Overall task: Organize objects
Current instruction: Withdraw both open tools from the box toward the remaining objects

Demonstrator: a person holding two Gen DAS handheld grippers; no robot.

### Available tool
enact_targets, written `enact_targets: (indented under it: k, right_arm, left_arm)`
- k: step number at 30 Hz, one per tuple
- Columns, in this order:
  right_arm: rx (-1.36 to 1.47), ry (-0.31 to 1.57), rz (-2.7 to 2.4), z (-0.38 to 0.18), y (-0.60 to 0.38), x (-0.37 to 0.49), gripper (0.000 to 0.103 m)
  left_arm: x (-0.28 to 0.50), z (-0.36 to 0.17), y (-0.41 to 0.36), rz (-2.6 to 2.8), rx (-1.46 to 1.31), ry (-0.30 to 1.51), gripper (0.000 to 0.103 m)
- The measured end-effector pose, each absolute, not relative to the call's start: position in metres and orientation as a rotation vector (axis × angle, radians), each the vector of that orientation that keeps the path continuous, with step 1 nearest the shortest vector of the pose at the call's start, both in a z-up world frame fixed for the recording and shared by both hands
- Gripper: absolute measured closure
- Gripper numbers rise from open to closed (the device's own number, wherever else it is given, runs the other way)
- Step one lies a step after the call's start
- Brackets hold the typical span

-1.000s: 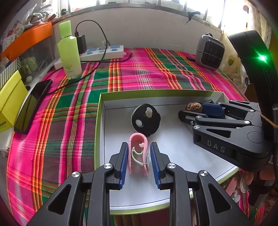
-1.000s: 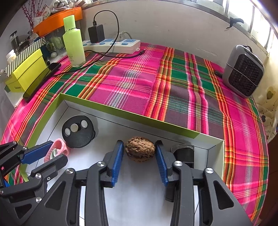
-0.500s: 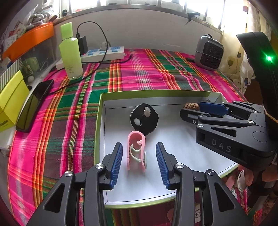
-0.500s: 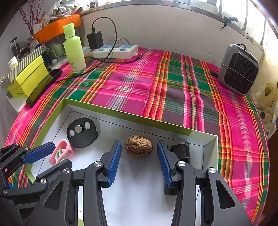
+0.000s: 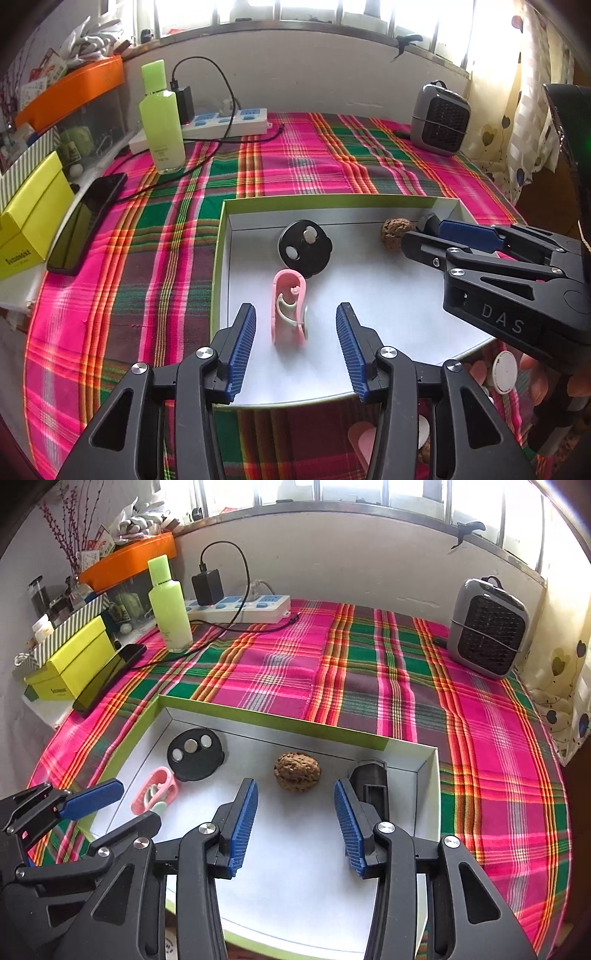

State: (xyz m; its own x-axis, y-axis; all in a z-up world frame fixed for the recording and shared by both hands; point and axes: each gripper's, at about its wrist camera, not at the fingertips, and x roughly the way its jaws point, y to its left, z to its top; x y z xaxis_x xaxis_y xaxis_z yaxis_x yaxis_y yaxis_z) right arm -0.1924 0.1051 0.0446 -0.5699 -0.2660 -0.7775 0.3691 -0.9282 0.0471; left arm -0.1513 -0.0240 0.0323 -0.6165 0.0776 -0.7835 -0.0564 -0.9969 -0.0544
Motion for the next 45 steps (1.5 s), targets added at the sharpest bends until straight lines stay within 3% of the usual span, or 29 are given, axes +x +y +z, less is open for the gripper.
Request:
enact_targets:
  k: [45]
  right_arm:
    - [1.076, 0.024, -2.602, 0.057, 0.155, -0.071, 0.058]
  left_arm:
    - [-0.058, 0.045, -0.018, 2.755, -1.22, -0.148, 0.059]
